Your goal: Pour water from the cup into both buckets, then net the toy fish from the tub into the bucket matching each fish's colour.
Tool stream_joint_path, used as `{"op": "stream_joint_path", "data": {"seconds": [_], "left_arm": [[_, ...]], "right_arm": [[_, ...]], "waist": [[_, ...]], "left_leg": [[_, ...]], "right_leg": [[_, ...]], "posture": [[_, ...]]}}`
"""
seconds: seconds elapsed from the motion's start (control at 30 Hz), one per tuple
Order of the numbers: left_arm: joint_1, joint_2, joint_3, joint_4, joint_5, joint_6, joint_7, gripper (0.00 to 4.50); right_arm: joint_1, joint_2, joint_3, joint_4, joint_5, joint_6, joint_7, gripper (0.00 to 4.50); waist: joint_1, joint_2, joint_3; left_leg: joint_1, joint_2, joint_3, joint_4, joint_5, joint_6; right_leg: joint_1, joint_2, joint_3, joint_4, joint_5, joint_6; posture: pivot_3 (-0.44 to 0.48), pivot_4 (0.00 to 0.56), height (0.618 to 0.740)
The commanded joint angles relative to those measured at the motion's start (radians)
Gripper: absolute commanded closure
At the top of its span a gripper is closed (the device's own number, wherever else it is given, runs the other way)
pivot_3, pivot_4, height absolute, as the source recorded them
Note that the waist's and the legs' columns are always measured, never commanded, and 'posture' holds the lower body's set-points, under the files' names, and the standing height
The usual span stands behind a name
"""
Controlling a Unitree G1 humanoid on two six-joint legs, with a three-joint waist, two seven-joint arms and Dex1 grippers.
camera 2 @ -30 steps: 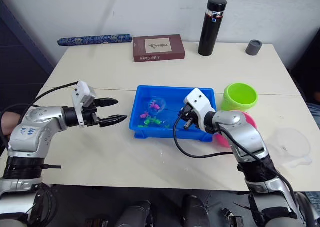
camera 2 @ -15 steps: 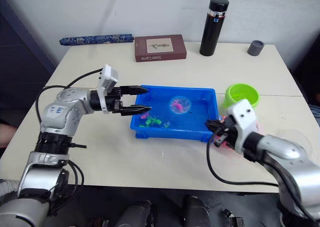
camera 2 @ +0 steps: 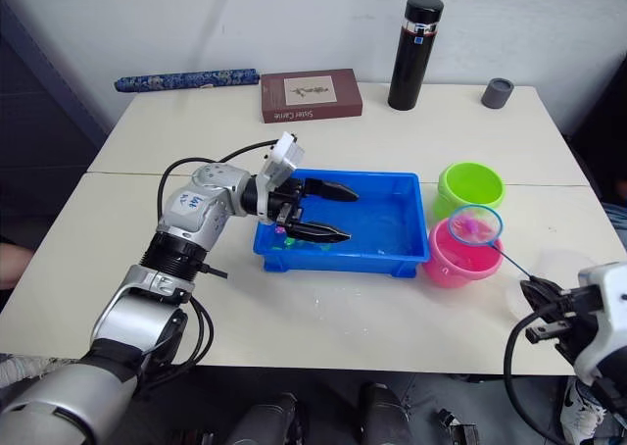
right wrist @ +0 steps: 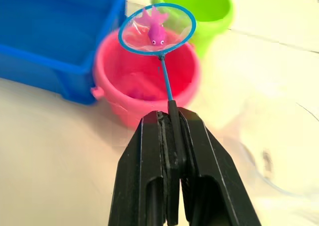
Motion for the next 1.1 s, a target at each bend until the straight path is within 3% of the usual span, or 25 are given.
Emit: {"op": "stream_joint_path", "data": {"seconds": [0.03,0.27,0.37,0.57,0.9,1.1], "left_arm": [[-0.031,-0.010,0.008,0.026,0.012,-0.037,-0.021,0.05],[-0.044,-0.014,0.021,0.064,0.025,-0.066,-0.021,0.05],[-0.042,-0.012,0.026,0.066,0.027,-0.068,-0.019,0.05],[-0.042,-0.009,0.036,0.074,0.035,-0.080,-0.008,0.05],[-0.052,-0.020,0.041,0.108,0.049,-0.104,-0.003,0.05],[-0.057,-0.019,0.042,0.113,0.052,-0.108,-0.002,0.05]], "right_arm": [[0.102,-0.060,0.043,-0.087,-0.139,-0.197,-0.032,4.50],[0.414,-0.272,0.221,-0.004,-0.977,-0.705,-0.008,4.50],[0.443,-0.288,0.234,0.070,-1.194,-0.880,-0.011,4.50],[0.341,-0.220,0.184,0.144,-1.310,-1.016,-0.001,4.50],[0.285,-0.150,0.193,0.172,-1.316,-1.141,0.124,4.50],[0.200,-0.095,0.125,0.190,-1.372,-1.119,0.115,4.50]], "waist": [[0.000,0.000,0.000],[0.004,0.000,0.000],[0.006,-0.002,0.001],[0.010,-0.002,0.001],[0.009,-0.001,0.000],[0.008,-0.001,0.000]], "left_leg": [[0.000,0.000,0.001,0.000,0.000,0.000],[0.001,0.000,0.003,-0.002,0.000,0.000],[0.001,0.000,0.004,-0.002,0.000,0.000],[0.001,0.001,0.003,-0.002,0.000,-0.001],[0.002,0.003,0.004,-0.002,0.000,-0.002],[0.002,0.002,0.004,-0.002,0.000,-0.002]], "right_leg": [[0.000,0.000,0.001,0.000,0.000,0.000],[-0.001,0.001,0.004,-0.001,0.000,0.001],[-0.001,0.006,0.006,-0.002,-0.001,0.003],[0.000,0.009,0.007,-0.005,0.000,0.003],[0.001,0.011,0.007,-0.004,0.000,0.003],[0.001,0.010,0.008,-0.004,0.000,0.003]], "posture": [[0.000,0.150,0.740],[0.000,0.150,0.740],[0.000,0.150,0.740],[0.000,0.150,0.740],[0.000,0.150,0.740],[0.000,0.150,0.740]]}}
